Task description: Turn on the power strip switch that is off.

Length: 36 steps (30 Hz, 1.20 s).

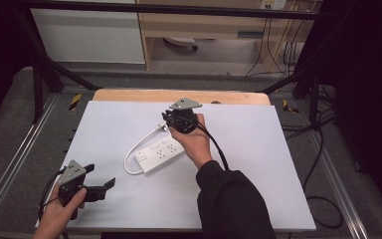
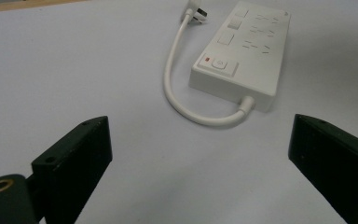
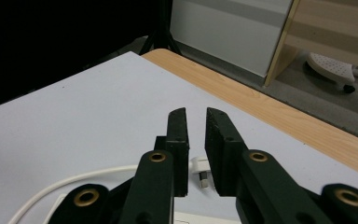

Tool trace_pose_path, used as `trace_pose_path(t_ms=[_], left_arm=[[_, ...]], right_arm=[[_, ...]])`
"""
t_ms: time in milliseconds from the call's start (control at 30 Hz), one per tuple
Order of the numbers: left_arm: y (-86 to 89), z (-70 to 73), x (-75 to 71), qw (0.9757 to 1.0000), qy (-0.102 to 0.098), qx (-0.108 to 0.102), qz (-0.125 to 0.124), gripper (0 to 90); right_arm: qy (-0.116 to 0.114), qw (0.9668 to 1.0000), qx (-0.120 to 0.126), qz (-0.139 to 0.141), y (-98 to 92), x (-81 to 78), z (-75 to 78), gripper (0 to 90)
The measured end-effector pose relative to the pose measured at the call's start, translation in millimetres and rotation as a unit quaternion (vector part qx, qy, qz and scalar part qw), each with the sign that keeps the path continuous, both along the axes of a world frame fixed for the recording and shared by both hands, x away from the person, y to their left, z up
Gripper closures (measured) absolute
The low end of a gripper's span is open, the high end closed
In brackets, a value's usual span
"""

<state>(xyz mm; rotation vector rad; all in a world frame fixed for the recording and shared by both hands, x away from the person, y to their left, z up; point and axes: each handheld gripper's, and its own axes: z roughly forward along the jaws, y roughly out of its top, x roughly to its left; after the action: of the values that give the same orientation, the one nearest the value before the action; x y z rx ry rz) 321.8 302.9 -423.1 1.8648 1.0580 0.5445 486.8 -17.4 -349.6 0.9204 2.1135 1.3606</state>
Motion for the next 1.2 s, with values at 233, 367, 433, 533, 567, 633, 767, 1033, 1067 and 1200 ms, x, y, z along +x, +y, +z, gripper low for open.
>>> trace_pose_path(t_ms=[233,367,433,533,567,633,767,1033,1067,1200], left_arm=[[0.4,-0.3,-0.2,1.0000,0.001,-0.001,0.000,6.1],[0.0,-0.4,0.2,1.0000,0.001,0.001,0.000,6.1],[0.8,-0.1,-0.2,1.0000,0.000,-0.001,0.005,6.1],[2.8,-0.2,0.0,0.9999,-0.001,-0.001,0.011,6.0],[3.3,-0.3,0.1,0.9999,0.000,-0.001,0.012,6.0],[3.5,-0.1,0.1,0.9999,-0.001,-0.002,0.013,6.0],[2.6,-0.3,0.1,1.0000,0.000,-0.001,0.010,6.0],[2.1,-0.5,-0.1,1.0000,0.002,-0.003,0.007,6.0],[2.2,-0.8,0.1,1.0000,0.002,-0.002,0.008,6.0],[2.3,-0.8,0.1,1.0000,0.002,-0.002,0.008,6.0]], right_arm=[[0.012,0.9999,0.002,0.009,6.9,2.2,-9.1,89.1],[0.014,0.9998,0.003,0.014,9.7,2.0,-11.8,90.0],[0.017,0.9997,0.009,0.018,11.4,2.3,-13.7,90.0],[0.021,0.9995,0.013,0.019,13.7,3.7,-16.6,90.0],[0.022,0.9995,0.014,0.020,14.5,4.1,-17.9,90.0],[0.021,0.9995,0.009,0.020,17.5,4.3,-22.6,90.0],[0.022,0.9995,0.008,0.022,19.6,3.9,-26.0,90.0],[0.029,0.9992,0.013,0.025,24.0,2.0,-32.6,90.0],[0.028,0.9992,0.013,0.026,24.7,1.7,-33.2,90.0],[0.030,0.9991,0.007,0.028,26.6,1.4,-35.7,90.0]])
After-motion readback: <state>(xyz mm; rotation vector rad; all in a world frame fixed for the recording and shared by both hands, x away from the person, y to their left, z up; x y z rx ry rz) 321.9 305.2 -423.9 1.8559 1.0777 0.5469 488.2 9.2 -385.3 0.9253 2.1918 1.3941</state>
